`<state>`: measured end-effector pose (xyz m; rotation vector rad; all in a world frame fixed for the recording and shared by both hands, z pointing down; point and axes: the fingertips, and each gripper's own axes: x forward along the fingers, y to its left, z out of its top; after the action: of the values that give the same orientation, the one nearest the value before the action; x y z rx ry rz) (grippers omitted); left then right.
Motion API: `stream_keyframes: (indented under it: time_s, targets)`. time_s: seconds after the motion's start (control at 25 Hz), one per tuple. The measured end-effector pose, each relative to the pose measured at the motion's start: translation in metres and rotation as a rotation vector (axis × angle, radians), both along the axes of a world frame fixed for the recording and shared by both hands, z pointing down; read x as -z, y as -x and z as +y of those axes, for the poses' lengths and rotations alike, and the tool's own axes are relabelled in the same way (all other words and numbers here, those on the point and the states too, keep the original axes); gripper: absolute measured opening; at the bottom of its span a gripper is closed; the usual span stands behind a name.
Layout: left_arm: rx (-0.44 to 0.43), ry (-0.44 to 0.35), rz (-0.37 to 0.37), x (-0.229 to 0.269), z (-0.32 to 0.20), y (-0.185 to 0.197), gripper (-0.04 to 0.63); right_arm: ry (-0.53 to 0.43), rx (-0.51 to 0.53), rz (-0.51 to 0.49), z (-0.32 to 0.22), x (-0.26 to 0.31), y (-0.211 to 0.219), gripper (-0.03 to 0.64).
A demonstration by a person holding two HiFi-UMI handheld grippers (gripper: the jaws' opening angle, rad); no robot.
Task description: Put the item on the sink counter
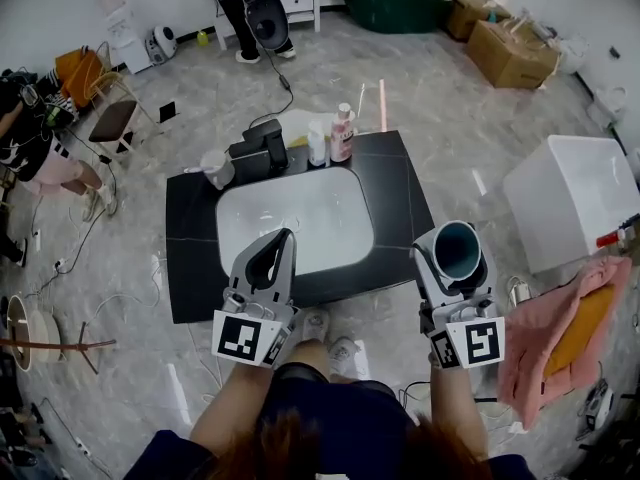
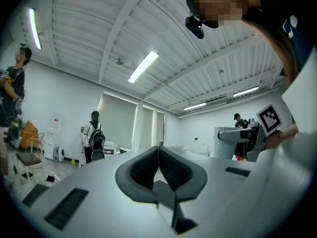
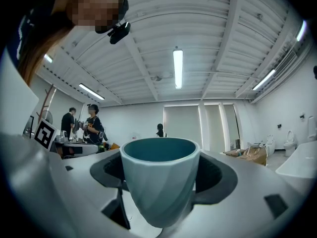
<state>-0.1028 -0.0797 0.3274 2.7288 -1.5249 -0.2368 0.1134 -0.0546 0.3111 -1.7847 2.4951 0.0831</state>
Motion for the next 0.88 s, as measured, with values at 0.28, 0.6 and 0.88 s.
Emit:
stream_keyframes:
  time_s: [0.28,0.6,0.88]
  targets:
    - [-0.049,-0.002,0.01,0.0,-0.063,-0.009,0.021,0.006,-0.019,0.002,-0.058,-0.002,0.004,0.402]
    - [-0.119,-0.012,-0.037,-0.001,-0.144,-0.003,0.021,-0.013,-0.06,0.012,-0.13,0.009,0.014,0.402]
    - [-0.159,0.009,-0.045,-0.012,-0.179,-0.004,0.021,-0.007,-0.097,0.002,-0.161,0.003,0.017,0.402]
